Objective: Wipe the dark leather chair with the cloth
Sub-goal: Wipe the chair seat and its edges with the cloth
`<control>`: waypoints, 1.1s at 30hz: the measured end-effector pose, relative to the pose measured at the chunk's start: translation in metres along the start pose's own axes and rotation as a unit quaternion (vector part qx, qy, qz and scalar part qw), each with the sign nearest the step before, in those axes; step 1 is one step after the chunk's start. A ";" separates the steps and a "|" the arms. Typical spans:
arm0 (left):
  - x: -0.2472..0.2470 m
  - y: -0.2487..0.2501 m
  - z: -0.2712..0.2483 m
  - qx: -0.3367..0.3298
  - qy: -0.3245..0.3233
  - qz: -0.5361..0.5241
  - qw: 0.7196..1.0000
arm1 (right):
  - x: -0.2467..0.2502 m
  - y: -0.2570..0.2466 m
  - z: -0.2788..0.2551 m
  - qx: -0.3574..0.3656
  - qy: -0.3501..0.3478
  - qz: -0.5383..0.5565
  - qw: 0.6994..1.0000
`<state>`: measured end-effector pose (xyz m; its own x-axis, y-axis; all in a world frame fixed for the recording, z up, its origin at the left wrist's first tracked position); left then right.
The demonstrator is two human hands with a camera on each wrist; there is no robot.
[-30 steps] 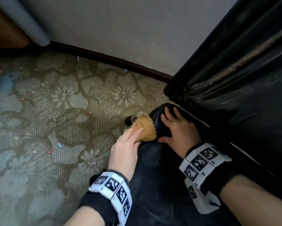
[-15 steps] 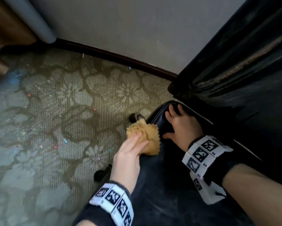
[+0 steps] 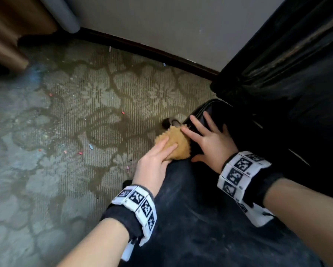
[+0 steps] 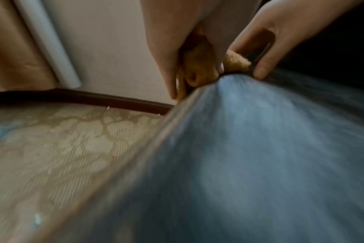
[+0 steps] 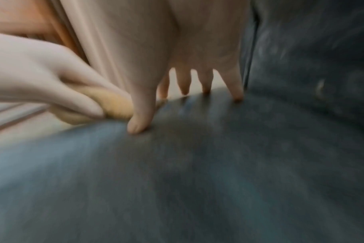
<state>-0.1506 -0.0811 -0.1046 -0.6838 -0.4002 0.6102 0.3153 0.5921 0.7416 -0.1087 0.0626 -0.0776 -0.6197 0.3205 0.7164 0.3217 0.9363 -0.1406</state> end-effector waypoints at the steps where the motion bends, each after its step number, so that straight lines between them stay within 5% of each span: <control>1: -0.003 -0.003 -0.014 0.004 0.006 -0.006 1.000 | -0.003 0.000 0.001 -0.003 -0.006 0.001 1.000; 8: 0.015 -0.024 -0.104 -0.044 0.029 0.025 0.998 | -0.010 0.003 0.003 -0.011 0.001 0.007 1.000; 13: 0.031 -0.025 -0.049 0.016 0.051 0.031 0.998 | -0.004 -0.019 0.004 0.024 -0.004 -0.017 1.000; 16: 0.010 -0.024 -0.035 0.024 0.021 0.019 0.999 | -0.014 -0.037 0.002 0.058 -0.022 -0.017 0.998; 21: 0.008 -0.039 -0.101 -0.007 0.017 0.017 1.000 | -0.020 -0.034 0.004 0.047 -0.035 -0.007 0.998; 25: 0.029 -0.053 -0.140 -0.030 -0.056 0.053 0.997 | -0.020 -0.037 0.006 0.043 -0.043 -0.011 0.998; 29: 0.051 -0.047 -0.093 -0.032 -0.061 0.071 0.995 | -0.023 -0.037 0.010 0.037 -0.052 -0.002 0.998; 33: 0.022 -0.034 -0.061 -0.039 -0.034 0.030 0.998 | -0.024 -0.038 0.013 0.036 -0.052 -0.017 0.998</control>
<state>-0.1364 -0.1522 -0.0994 -0.7038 -0.3157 0.6363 0.4057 0.5567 0.7249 -0.1152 0.0214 -0.0988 -0.7013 0.2987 0.6473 0.2499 0.9534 -0.1692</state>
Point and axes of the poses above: each hand's wrist, its own z-axis towards the middle knuckle, its own x-axis out of the back of the hand, y = z × x, the point moved 5 cm from there along z, towards the middle knuckle, and after that the axes turned 2 degrees about z, right-handed, at the moved point
